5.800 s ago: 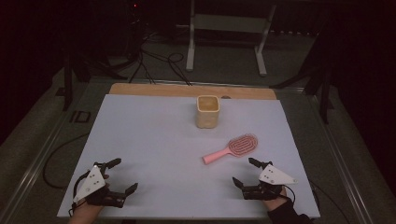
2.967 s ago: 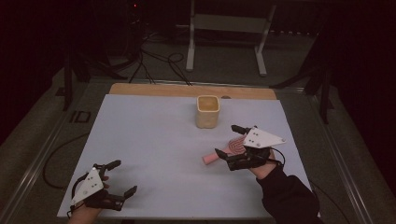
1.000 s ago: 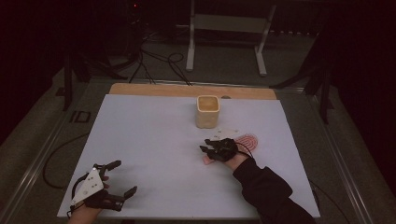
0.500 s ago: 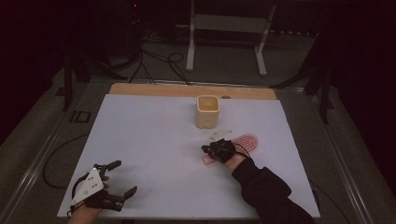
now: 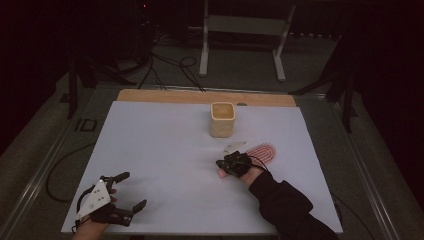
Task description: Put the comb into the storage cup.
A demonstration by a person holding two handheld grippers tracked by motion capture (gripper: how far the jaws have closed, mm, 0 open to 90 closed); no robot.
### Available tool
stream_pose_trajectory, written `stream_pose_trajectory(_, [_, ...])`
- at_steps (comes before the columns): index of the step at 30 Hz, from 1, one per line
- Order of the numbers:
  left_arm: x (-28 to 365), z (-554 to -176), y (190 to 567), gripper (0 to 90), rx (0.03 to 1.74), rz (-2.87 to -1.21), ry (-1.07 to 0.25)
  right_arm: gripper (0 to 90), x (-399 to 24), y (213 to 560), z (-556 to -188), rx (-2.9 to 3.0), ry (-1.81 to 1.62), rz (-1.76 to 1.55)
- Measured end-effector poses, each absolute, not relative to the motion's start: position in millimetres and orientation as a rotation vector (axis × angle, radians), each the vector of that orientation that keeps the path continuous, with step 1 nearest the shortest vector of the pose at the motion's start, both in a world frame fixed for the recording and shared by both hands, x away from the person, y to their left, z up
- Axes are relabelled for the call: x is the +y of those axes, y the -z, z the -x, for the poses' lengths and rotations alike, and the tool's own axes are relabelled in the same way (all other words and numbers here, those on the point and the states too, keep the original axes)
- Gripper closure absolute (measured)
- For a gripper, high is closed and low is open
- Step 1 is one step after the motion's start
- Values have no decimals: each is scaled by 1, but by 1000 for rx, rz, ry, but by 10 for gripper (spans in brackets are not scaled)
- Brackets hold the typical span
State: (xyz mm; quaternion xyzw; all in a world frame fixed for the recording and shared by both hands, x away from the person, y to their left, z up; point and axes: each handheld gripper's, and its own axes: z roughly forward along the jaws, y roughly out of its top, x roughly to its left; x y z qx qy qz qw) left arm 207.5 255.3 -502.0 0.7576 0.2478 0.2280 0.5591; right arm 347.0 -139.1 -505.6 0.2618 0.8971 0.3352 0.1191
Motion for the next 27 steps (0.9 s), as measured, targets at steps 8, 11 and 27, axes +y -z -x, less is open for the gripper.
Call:
stream_pose_trajectory(8, [255,-208,502,0,583,-1786,-538,900,-149,504,-337,2644,-978,-773])
stream_pose_trajectory(11, [255,-208,502,0,588,-1787,-536,900,-151,505,-334,2649,-968,-780])
stream_pose_trajectory(27, [255,-208,502,0,589,-1785,-536,900,-181,505,-300,2672,-939,-804])
